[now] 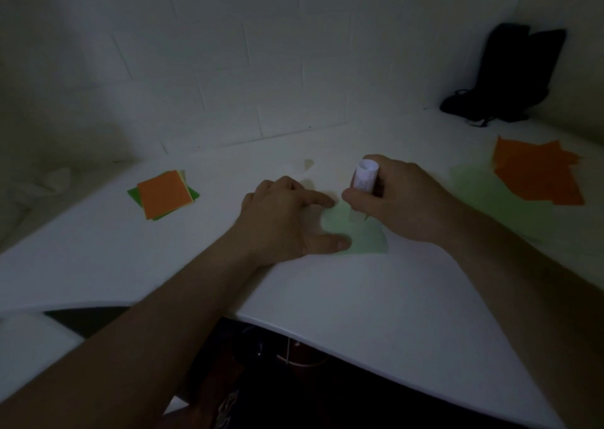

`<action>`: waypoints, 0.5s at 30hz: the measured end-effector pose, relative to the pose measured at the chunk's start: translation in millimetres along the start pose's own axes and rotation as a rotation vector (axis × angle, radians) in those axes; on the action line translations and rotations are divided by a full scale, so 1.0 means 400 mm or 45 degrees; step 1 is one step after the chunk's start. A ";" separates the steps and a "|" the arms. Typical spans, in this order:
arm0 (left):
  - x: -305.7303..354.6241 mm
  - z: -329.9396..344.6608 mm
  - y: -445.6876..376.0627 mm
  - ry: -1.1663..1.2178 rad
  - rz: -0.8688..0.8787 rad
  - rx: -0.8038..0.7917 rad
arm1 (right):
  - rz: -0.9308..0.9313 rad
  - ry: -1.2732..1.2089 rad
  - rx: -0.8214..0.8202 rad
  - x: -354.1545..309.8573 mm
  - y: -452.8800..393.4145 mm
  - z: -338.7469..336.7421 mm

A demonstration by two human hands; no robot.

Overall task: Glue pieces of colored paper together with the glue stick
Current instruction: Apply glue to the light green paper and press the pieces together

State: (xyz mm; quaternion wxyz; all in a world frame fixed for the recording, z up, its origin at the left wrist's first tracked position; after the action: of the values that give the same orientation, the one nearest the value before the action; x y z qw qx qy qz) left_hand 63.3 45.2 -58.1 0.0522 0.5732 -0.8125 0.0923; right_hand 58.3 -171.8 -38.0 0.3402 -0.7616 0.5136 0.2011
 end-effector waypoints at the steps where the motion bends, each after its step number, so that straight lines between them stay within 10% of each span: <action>1: -0.001 0.001 0.000 0.000 0.004 0.007 | -0.001 0.011 -0.007 0.003 0.000 -0.003; 15: -0.009 0.007 -0.002 0.038 0.032 0.030 | -0.080 0.109 -0.037 0.016 0.008 -0.043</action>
State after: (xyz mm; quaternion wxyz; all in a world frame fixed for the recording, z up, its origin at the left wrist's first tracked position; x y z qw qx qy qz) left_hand 65.5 47.8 -61.5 0.0563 0.5620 -0.8177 0.1112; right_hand 57.2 -189.1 -31.2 0.3128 -0.7901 0.5006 0.1650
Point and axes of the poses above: each hand's wrist, its own y-axis away from the middle knuckle, its own z-axis out of the palm, x = y × z, the point moved 1 cm from there along -y, towards the middle knuckle, and after that the axes turned 6 degrees about -y, right-handed, at the moved point
